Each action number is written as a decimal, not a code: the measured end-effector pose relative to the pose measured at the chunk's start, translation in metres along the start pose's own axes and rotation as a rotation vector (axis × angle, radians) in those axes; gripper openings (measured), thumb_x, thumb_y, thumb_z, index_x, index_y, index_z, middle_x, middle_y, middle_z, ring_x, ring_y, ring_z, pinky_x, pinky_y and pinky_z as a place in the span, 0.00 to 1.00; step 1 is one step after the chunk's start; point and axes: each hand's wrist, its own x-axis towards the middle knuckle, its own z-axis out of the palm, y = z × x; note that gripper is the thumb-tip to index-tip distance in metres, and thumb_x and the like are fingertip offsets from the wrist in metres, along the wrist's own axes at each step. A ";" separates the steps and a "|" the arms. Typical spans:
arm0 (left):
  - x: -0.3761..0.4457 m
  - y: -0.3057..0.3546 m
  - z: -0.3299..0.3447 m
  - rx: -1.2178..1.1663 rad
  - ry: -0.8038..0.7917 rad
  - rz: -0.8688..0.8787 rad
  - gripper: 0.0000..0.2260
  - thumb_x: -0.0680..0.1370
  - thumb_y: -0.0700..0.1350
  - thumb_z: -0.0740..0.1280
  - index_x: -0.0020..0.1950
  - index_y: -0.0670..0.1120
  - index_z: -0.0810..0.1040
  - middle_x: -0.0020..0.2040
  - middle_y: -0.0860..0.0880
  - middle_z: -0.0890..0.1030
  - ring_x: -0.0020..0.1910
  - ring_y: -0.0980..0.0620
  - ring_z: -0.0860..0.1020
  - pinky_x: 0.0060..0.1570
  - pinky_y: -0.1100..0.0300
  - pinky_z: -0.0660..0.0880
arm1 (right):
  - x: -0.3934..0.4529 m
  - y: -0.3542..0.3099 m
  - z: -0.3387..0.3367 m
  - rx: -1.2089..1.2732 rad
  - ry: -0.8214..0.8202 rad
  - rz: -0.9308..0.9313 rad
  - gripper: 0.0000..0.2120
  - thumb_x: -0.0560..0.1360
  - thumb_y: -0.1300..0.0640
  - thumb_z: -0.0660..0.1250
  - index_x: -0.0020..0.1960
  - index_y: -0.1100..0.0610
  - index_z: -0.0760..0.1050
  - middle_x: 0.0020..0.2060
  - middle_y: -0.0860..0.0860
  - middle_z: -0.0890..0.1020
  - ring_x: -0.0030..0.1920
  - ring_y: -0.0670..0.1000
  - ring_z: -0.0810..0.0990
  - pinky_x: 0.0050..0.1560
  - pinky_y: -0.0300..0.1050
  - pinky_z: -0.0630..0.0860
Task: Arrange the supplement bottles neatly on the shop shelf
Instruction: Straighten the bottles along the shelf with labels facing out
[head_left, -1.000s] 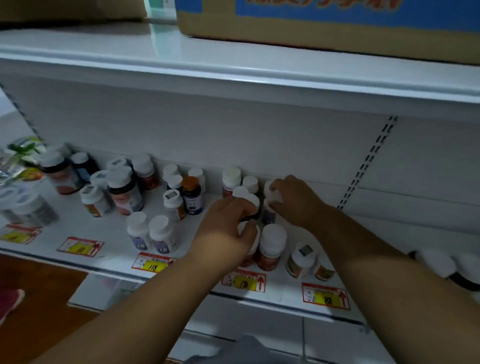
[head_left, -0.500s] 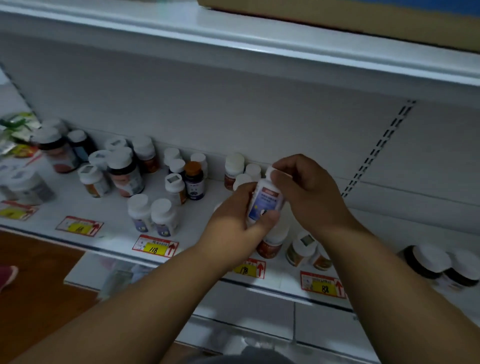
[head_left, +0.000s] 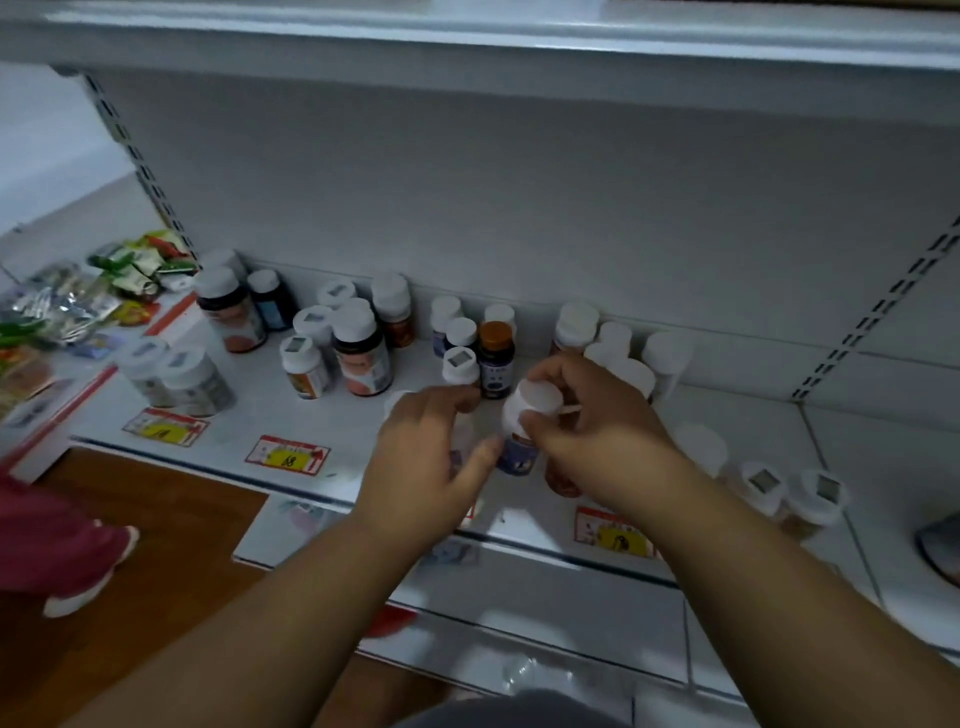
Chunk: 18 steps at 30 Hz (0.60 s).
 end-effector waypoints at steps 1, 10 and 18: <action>0.004 -0.012 -0.004 0.081 0.025 0.029 0.19 0.74 0.55 0.64 0.58 0.44 0.77 0.52 0.46 0.79 0.51 0.44 0.76 0.50 0.56 0.69 | 0.004 -0.001 0.010 -0.039 0.000 0.017 0.13 0.74 0.50 0.69 0.51 0.36 0.69 0.46 0.36 0.75 0.46 0.38 0.76 0.40 0.34 0.71; 0.029 -0.073 -0.009 0.355 -0.348 0.324 0.29 0.67 0.52 0.72 0.66 0.42 0.76 0.53 0.43 0.80 0.51 0.39 0.76 0.47 0.47 0.73 | 0.020 0.002 0.074 -0.250 -0.018 0.140 0.18 0.75 0.57 0.65 0.64 0.51 0.69 0.56 0.52 0.73 0.53 0.54 0.74 0.49 0.46 0.71; 0.030 -0.086 -0.002 0.393 -0.328 0.393 0.28 0.67 0.52 0.73 0.63 0.39 0.77 0.45 0.41 0.80 0.45 0.39 0.77 0.43 0.48 0.72 | 0.013 0.005 0.084 -0.257 0.024 0.181 0.19 0.73 0.59 0.69 0.63 0.52 0.71 0.52 0.51 0.72 0.50 0.53 0.74 0.48 0.44 0.70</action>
